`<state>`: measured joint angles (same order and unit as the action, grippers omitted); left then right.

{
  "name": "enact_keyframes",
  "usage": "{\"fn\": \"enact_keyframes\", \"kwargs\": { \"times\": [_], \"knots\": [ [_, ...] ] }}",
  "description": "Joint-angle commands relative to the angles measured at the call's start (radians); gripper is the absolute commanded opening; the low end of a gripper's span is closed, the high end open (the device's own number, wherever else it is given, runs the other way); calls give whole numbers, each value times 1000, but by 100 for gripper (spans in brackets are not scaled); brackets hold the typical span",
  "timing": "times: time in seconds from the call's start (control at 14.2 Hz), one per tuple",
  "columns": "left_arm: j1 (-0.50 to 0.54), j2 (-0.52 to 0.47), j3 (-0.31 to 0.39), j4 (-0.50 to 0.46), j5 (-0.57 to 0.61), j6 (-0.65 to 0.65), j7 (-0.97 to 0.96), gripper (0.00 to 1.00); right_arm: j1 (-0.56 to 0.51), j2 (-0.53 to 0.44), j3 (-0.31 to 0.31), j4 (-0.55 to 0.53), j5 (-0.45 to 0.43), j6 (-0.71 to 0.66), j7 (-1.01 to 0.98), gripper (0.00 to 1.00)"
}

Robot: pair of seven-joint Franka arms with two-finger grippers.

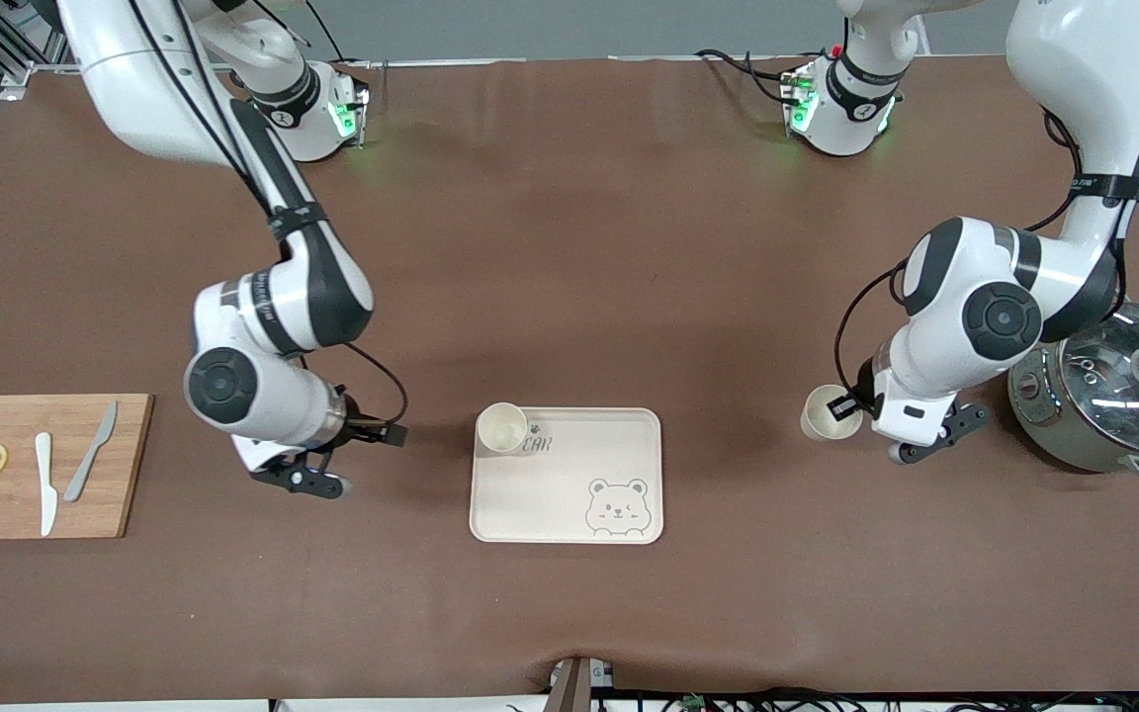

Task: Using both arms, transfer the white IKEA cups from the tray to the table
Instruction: 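Set the cup beside the pot while the right gripper grasps the other cup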

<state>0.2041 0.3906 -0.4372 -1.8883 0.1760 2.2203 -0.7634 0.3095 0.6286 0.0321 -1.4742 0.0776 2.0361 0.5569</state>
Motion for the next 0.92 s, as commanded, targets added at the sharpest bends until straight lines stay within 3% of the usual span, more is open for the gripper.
{"fn": "enact_keyframes", "kwargs": {
  "times": [0.0,0.21,0.42,0.57,0.71,0.78,0.85],
  "knots": [
    [81,-65,-28,-165,-12,122,97,0,54,57,-6,90,16,-5,115,100],
    [135,-53,-28,-224,-10,186,167,0,92,85,-6,124,17,27,202,100],
    [182,-32,-28,-238,-7,209,228,1,118,118,-6,124,103,117,232,100],
    [208,-10,-28,-236,-7,209,268,20,131,123,-6,124,132,127,235,100],
    [209,-7,-28,-235,-7,209,271,55,144,123,-8,121,133,124,251,100],
    [209,-9,-28,-233,-7,209,269,70,148,123,-6,120,134,124,253,92],
    [209,-13,-28,-230,-7,206,269,89,140,123,-6,120,142,115,256,63]
  ]
}}
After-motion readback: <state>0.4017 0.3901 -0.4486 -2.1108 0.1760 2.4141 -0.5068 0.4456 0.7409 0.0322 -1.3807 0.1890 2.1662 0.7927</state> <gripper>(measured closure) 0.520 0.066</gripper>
